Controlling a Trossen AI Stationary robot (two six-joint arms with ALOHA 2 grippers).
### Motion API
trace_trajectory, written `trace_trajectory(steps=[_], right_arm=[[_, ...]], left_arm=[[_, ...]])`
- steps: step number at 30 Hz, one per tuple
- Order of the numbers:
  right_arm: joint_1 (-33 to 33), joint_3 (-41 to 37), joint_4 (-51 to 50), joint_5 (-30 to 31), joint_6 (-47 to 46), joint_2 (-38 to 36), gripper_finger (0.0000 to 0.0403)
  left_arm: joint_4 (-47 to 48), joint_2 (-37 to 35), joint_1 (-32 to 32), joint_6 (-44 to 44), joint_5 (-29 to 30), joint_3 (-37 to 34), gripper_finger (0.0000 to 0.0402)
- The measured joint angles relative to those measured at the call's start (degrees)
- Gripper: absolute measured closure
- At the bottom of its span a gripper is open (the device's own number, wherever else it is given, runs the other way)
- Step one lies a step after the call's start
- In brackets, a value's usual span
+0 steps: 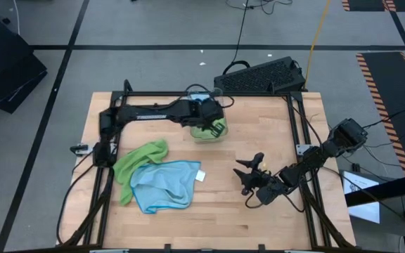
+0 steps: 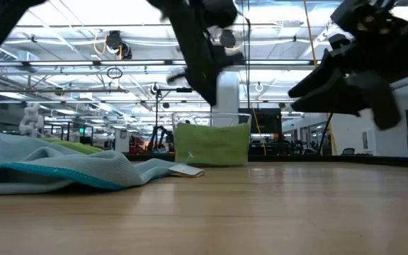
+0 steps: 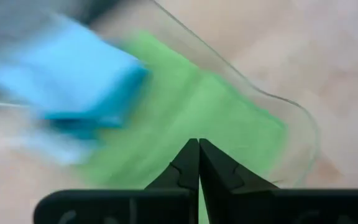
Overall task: Fold microfiber towels
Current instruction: Put the green towel into the transparent bin
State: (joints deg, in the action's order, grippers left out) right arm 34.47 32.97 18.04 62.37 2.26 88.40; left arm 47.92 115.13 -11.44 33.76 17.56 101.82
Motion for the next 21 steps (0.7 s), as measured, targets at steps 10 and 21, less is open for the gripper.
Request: trace_trajectory(steps=[10,21], right_arm=[[-13.9,2.6,5.3,-16.5,-4.7,-7.3,0.0320],[-40.7,28.2,-24.0,-51.4,-14.7,-2.2,0.0391]], left_arm=[[11.9,-15.9,12.2,4.6,26.8,-8.3,0.0392],[-11.9,-30.7,16.4,10.7,31.9,-43.2,0.0392]])
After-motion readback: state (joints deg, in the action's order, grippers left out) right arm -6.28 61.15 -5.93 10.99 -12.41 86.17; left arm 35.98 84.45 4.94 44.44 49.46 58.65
